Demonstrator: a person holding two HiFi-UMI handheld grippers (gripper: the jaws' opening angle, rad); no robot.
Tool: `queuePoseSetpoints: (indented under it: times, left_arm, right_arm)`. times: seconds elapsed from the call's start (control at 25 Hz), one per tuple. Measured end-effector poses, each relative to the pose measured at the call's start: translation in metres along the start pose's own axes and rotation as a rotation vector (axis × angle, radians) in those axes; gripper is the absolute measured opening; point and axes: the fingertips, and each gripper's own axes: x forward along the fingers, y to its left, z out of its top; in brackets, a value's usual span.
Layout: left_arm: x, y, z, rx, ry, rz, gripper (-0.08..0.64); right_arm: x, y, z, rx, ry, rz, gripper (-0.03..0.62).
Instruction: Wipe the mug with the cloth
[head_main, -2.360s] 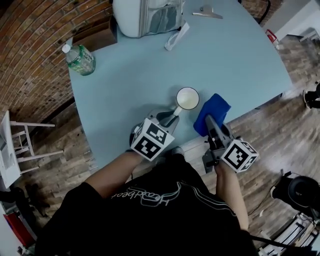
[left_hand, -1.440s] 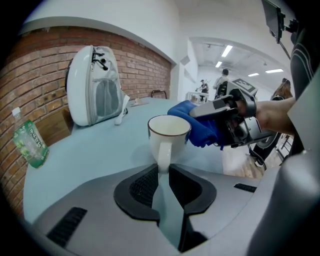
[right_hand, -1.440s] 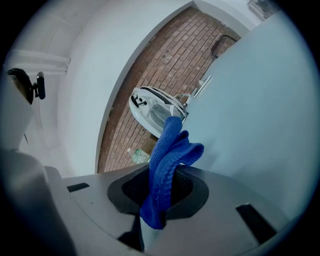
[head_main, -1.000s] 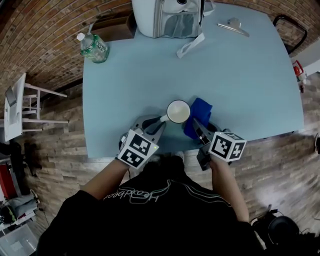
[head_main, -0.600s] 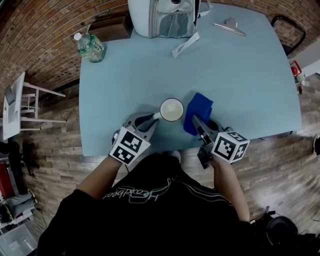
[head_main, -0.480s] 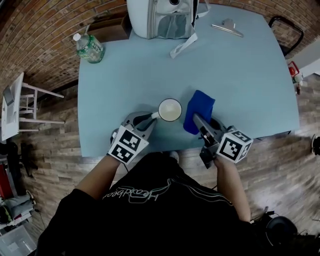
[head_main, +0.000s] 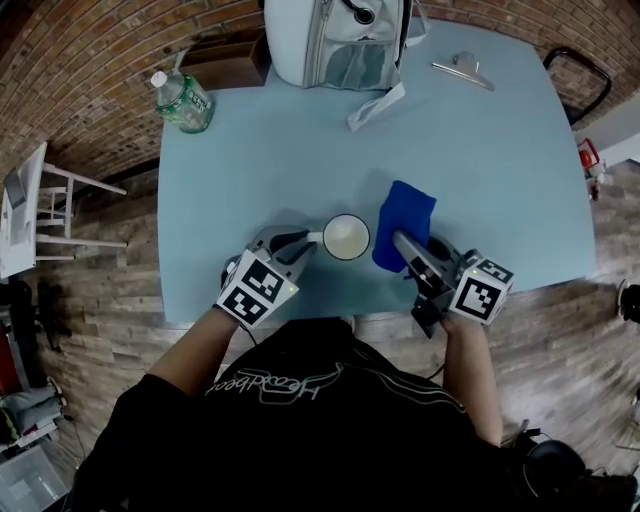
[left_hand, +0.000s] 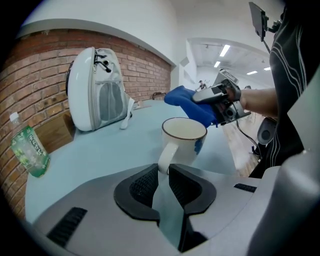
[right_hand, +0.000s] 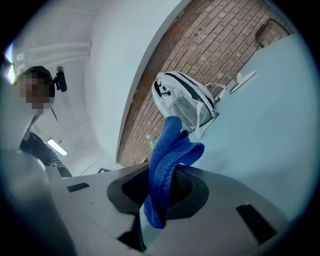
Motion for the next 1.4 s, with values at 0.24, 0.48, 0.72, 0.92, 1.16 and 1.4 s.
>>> queuePoseSetpoints:
  times: [0.24,0.48,0.72,0.92,1.16,1.4]
  left_arm:
    - [0.003,0.009,0.005,-0.008,-0.025,-0.04,0.074]
    - [0.007,0.012,0.01,-0.015,-0.052,-0.059,0.074]
    - [0.011,0.015,0.013,-0.023,-0.071,-0.063,0.074]
    - [0.014,0.019,0.015,-0.047,-0.086,-0.068,0.074]
    - [0.018,0.023,0.017,-0.06,-0.103,-0.083,0.074]
    - [0.023,0.029,0.022,-0.051,-0.12,-0.117,0.074]
  right_arm:
    - [0.014,-0.006,-0.005,0.042,0.057,0.042,0.061]
    - [0.029,-0.011,-0.017,0.069,0.118,0.066,0.061]
    - [0.039,-0.031,-0.027,0.085,0.168,0.021,0.061]
    - [0.051,-0.052,-0.043,0.051,0.271,-0.08,0.061]
    - [0.054,-0.059,-0.05,0.01,0.358,-0.108,0.06]
    - [0.041,-0.051,-0.006,0.027,0.259,-0.016,0.061]
